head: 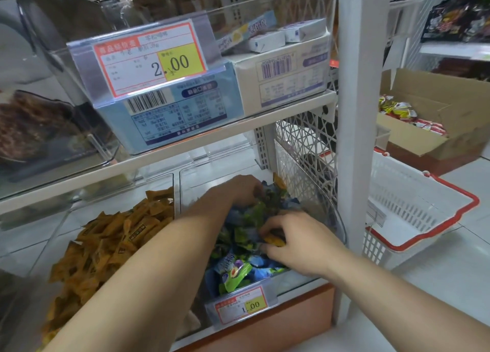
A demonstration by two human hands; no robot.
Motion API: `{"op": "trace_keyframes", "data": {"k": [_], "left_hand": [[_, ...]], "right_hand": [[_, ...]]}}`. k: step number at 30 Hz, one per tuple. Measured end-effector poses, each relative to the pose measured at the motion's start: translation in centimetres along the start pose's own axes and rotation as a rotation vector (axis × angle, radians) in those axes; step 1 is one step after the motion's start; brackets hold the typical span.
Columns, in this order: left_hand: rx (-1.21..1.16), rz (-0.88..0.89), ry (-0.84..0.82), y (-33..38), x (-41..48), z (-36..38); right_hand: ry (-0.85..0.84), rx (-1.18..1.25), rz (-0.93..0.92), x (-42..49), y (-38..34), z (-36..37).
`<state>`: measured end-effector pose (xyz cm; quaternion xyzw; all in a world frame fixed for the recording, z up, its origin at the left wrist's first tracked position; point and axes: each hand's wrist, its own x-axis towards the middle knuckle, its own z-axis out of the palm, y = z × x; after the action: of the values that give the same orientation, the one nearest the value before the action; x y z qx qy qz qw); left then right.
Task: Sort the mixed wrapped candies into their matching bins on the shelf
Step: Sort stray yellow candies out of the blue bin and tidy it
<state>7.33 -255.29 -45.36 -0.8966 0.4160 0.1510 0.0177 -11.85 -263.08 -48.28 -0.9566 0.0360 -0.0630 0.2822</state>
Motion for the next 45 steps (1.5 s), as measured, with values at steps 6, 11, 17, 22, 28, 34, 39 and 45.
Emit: {"op": "trace_keyframes", "data": {"k": [6, 11, 17, 22, 28, 34, 39, 45], "left_hand": [[0.003, -0.012, -0.073, -1.9, 0.1, 0.3], [0.141, -0.114, -0.068, -2.4, 0.7, 0.7], [0.017, -0.155, -0.025, -2.4, 1.4, 1.9], [-0.042, -0.131, -0.100, -2.4, 1.0, 1.2], [-0.106, -0.145, -0.192, -3.2, -0.5, -0.7], [-0.244, -0.092, -0.139, -2.5, -1.4, -0.8], [-0.268, -0.141, 0.028, -0.3, -0.3, 0.3], [-0.102, -0.159, 0.064, 1.3, 1.9, 1.6]], "right_hand": [[0.002, 0.008, -0.004, -0.2, 0.2, -0.3], [0.011, 0.016, -0.008, -0.6, 0.2, -0.6], [0.010, 0.017, -0.006, -0.7, 0.2, -0.7], [0.000, 0.022, 0.005, -0.7, 0.2, -0.9], [0.031, 0.052, 0.060, -1.1, 0.2, -1.5], [-0.028, 0.037, 0.043, -1.6, 0.3, -1.8], [-0.004, -0.007, 0.035, -1.5, -0.2, -1.0], [0.010, 0.012, 0.056, -1.3, 0.0, -0.7]]}}
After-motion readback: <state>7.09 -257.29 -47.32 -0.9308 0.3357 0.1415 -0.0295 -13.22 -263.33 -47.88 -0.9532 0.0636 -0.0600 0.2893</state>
